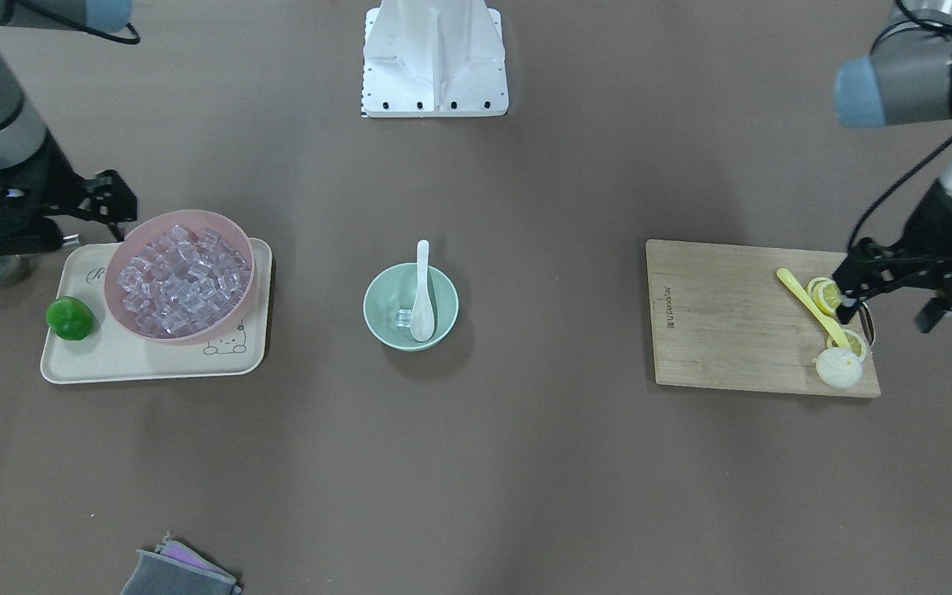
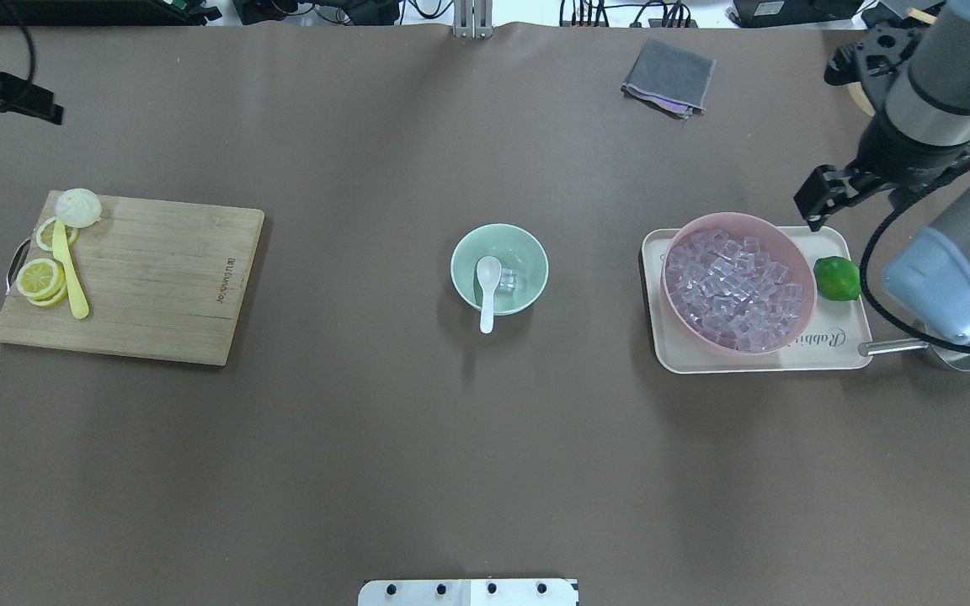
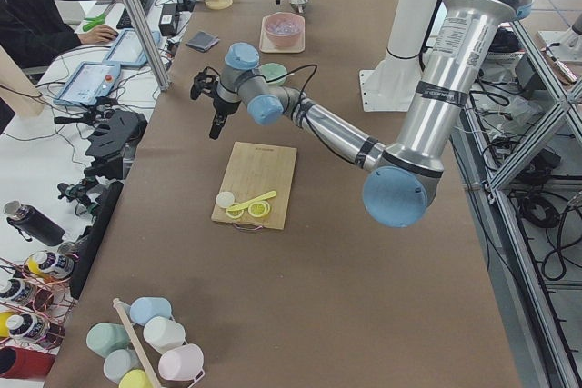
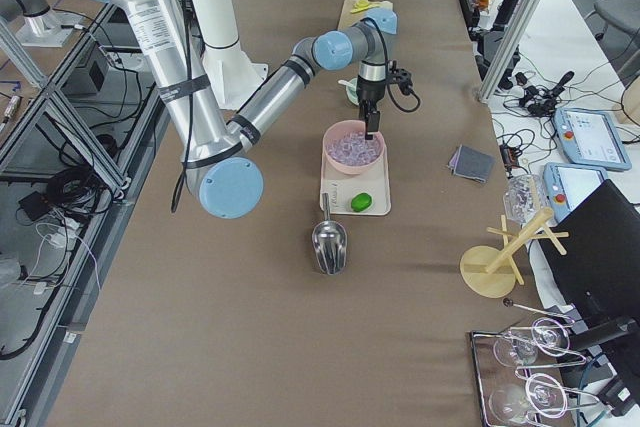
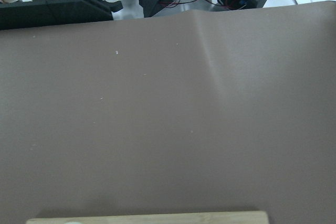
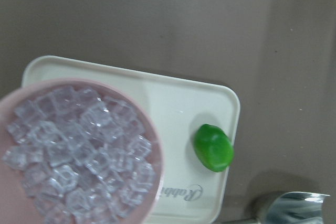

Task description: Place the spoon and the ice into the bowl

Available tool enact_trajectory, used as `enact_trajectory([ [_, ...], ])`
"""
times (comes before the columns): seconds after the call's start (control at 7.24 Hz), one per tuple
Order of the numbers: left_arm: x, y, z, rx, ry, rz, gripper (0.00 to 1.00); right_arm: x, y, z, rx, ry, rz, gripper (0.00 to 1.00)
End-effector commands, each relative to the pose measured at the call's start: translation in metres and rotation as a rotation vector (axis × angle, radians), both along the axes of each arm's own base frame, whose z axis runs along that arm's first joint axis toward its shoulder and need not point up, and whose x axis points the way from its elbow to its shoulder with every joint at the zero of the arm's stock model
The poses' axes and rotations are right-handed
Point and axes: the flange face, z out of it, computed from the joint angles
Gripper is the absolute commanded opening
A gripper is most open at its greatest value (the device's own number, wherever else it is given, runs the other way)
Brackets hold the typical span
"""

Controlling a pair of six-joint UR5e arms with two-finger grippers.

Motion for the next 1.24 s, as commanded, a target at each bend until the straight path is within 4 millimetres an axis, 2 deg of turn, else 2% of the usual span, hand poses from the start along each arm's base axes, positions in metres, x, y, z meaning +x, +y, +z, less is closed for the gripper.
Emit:
enact_trajectory([
  [0.0, -0.136, 0.013, 0.059, -0.052, -0.132, 0.062, 0.98, 0.093, 0.013, 0.100, 0.012, -0.055, -0.059, 1.00],
  [0.14, -0.178, 0.022, 0.078, -0.098, -0.164, 0.083, 0.98, 0.143, 0.011, 0.165, 0.036, -0.105, -0.076, 1.00],
  [0.28, -0.203, 0.040, 0.106, -0.139, -0.158, 0.056, 0.98, 0.192, 0.008, 0.226, 0.043, -0.172, -0.072, 1.00],
  [0.41, -0.204, 0.056, 0.136, -0.192, -0.124, 0.063, 0.98, 0.227, 0.009, 0.264, 0.031, -0.188, -0.049, 1.00],
  [0.55, -0.203, 0.063, 0.144, -0.211, -0.117, 0.063, 0.98, 0.248, 0.023, 0.289, -0.005, -0.184, -0.017, 1.00],
  [0.69, -0.202, 0.073, 0.159, -0.236, -0.114, 0.069, 0.98, 0.258, 0.033, 0.299, -0.025, -0.181, 0.005, 1.00],
  [0.97, -0.202, 0.076, 0.163, -0.243, -0.114, 0.069, 0.98, 0.270, 0.054, 0.309, -0.057, -0.196, 0.048, 1.00],
  [1.11, -0.201, 0.076, 0.168, -0.253, -0.114, 0.071, 0.98, 0.273, 0.054, 0.307, -0.059, -0.198, 0.057, 1.00],
])
